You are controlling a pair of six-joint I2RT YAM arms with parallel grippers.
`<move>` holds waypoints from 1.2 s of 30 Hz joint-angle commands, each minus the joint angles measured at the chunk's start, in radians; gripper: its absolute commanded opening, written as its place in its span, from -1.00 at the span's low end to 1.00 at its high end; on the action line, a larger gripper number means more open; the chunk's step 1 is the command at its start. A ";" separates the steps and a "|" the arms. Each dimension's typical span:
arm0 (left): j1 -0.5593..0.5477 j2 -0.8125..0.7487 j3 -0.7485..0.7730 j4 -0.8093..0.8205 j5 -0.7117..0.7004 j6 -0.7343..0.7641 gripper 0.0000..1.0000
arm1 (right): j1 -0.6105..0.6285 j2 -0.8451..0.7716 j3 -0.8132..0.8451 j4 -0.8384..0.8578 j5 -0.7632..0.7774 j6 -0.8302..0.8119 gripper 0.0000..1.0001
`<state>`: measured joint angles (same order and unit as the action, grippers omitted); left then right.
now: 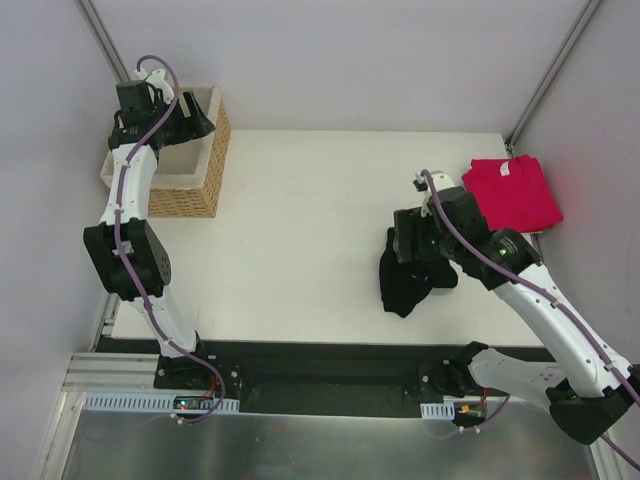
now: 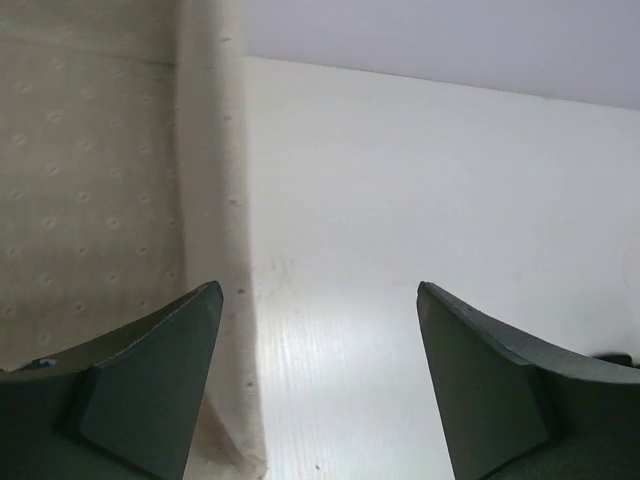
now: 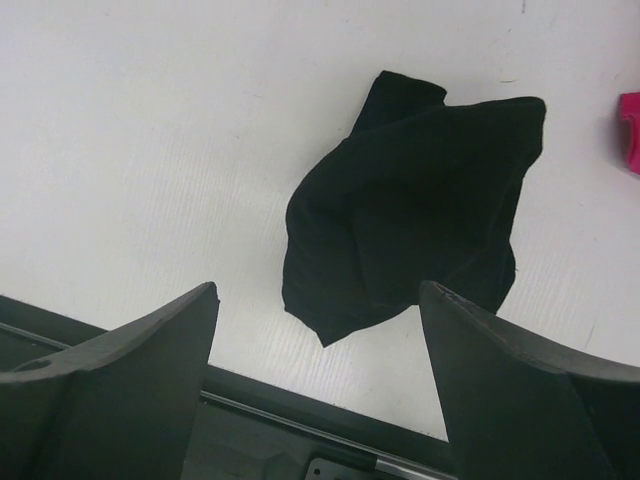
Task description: Fold and stack the t-shirts
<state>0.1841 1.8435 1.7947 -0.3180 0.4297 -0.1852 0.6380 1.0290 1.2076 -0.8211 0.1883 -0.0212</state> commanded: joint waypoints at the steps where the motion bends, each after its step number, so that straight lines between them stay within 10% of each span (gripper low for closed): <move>1: -0.043 -0.140 0.017 0.019 0.297 0.090 0.58 | -0.027 -0.043 0.038 0.020 0.076 -0.046 0.72; 13: -0.276 -0.553 -0.518 0.020 0.187 0.033 0.57 | -0.273 -0.145 -0.135 -0.052 -0.162 0.194 0.63; 36: -0.428 -0.661 -0.701 0.017 0.092 -0.030 0.53 | -0.474 -0.011 -0.324 0.206 -0.312 0.210 0.15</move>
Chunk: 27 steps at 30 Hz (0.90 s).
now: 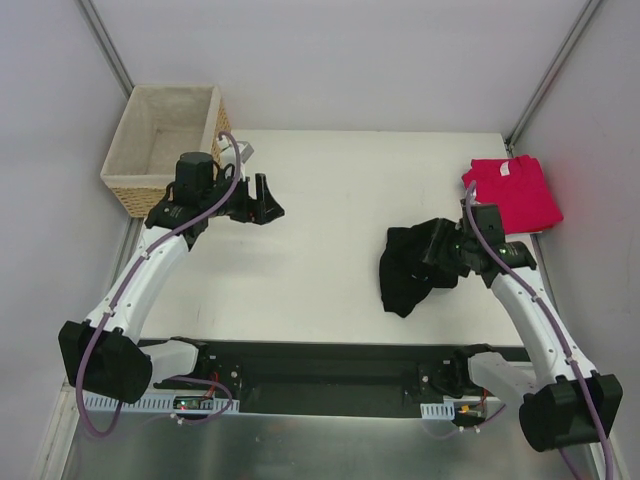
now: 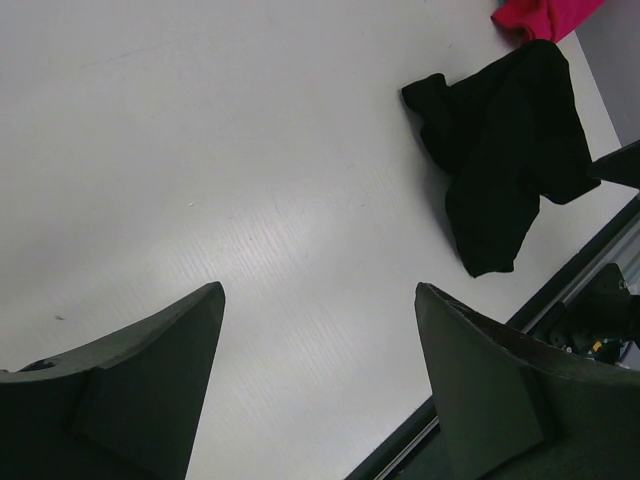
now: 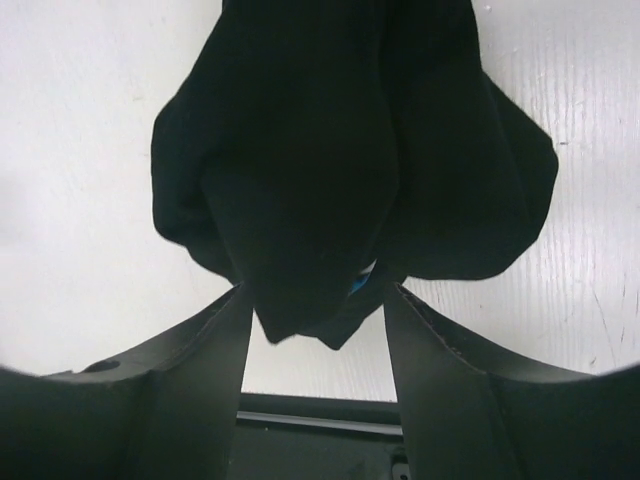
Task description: Fold and stack the t-shirts
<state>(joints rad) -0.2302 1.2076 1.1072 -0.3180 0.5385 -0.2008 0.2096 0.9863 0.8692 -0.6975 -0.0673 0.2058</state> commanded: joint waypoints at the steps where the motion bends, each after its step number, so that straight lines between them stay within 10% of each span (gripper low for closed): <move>1: -0.015 -0.025 -0.015 0.019 -0.020 -0.014 0.53 | -0.052 0.049 0.013 0.090 -0.075 -0.013 0.11; 8: -0.015 -0.048 0.006 -0.019 -0.035 0.023 0.54 | -0.062 0.104 0.001 0.162 -0.147 0.013 -0.24; 12: -0.015 -0.049 0.025 -0.052 -0.044 0.038 0.54 | -0.062 0.121 0.008 0.190 -0.183 0.035 -0.98; 27: -0.018 -0.017 0.017 -0.055 -0.041 0.012 0.53 | 0.151 0.042 0.255 0.315 -0.256 -0.152 -0.99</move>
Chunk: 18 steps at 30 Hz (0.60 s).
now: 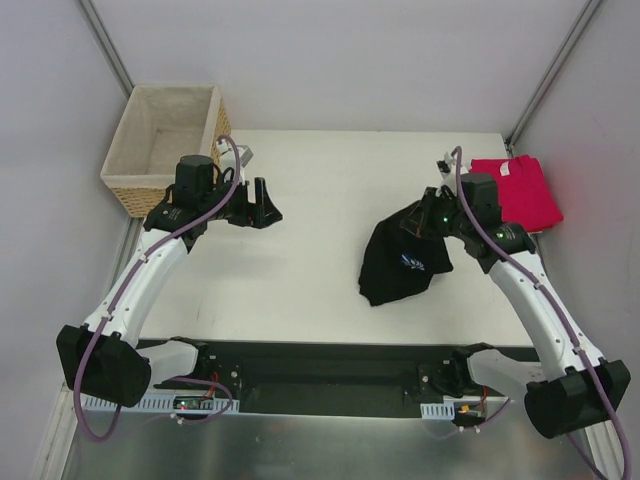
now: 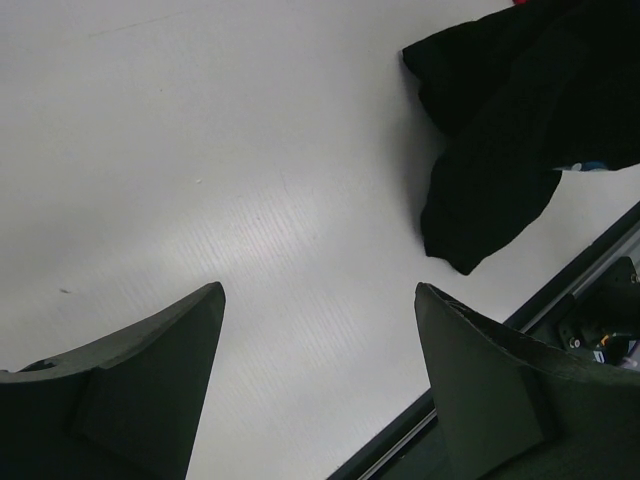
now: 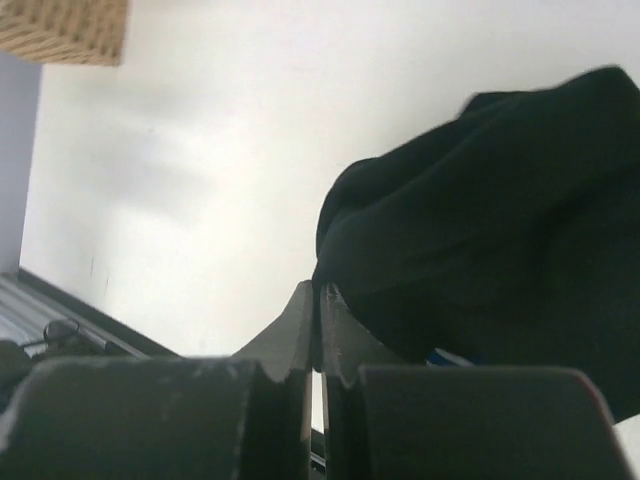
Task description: Fold and stack the t-shirts
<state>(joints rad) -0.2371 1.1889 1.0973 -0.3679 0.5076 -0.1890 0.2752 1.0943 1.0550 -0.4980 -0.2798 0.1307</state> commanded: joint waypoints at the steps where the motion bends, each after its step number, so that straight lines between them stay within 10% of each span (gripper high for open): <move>1: -0.013 0.006 0.027 -0.005 -0.004 -0.001 0.53 | 0.099 -0.073 0.071 0.142 -0.051 -0.086 -0.99; 9: -0.033 0.018 0.021 -0.005 0.017 -0.007 0.53 | 0.183 0.087 0.054 0.257 -0.324 -0.092 -0.99; 18: -0.068 0.009 0.006 -0.006 0.029 -0.018 0.53 | 0.358 0.039 0.197 0.334 -0.122 -0.091 -0.99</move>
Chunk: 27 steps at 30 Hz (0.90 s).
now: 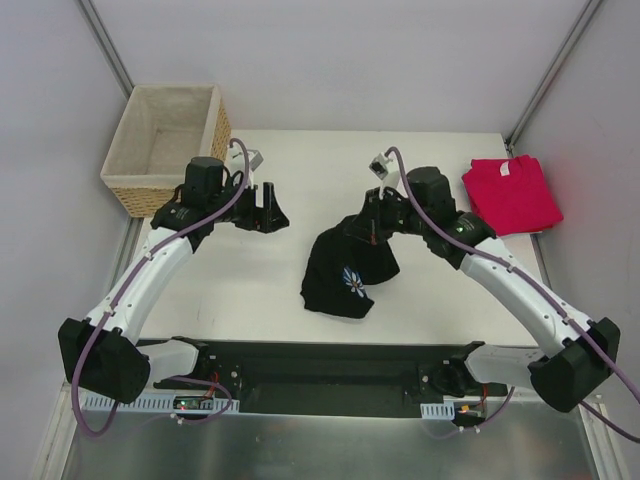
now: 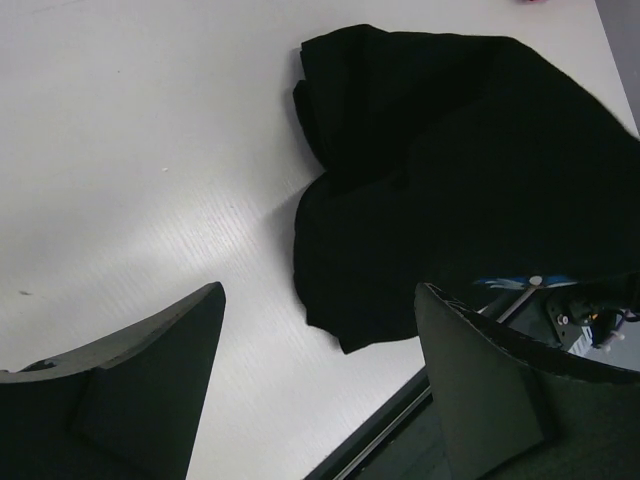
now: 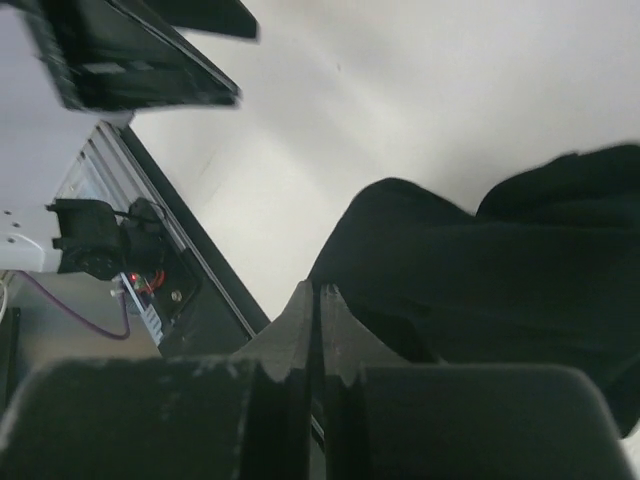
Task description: Fold and stack the t-shirts
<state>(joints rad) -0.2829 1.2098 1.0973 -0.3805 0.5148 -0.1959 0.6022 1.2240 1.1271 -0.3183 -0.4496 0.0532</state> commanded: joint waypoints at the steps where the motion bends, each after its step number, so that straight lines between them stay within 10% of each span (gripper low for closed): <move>1: -0.028 -0.007 0.006 0.008 0.019 -0.013 0.52 | 0.037 -0.092 0.140 0.169 0.026 -0.006 -0.99; 7: -0.079 0.042 0.041 0.009 -0.012 -0.014 0.53 | 0.135 -0.044 0.146 0.202 -0.071 0.034 -0.99; 21: -0.164 0.096 0.072 0.009 -0.071 -0.010 0.54 | 0.162 0.021 0.226 -0.465 0.940 0.040 -0.97; 27: -0.176 0.079 0.036 -0.012 -0.117 -0.030 0.56 | 0.160 0.025 0.203 -0.573 1.173 0.121 0.21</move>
<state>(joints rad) -0.4450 1.3079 1.1271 -0.3824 0.4400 -0.2001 0.7635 1.2686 1.3174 -0.7540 0.4568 0.1074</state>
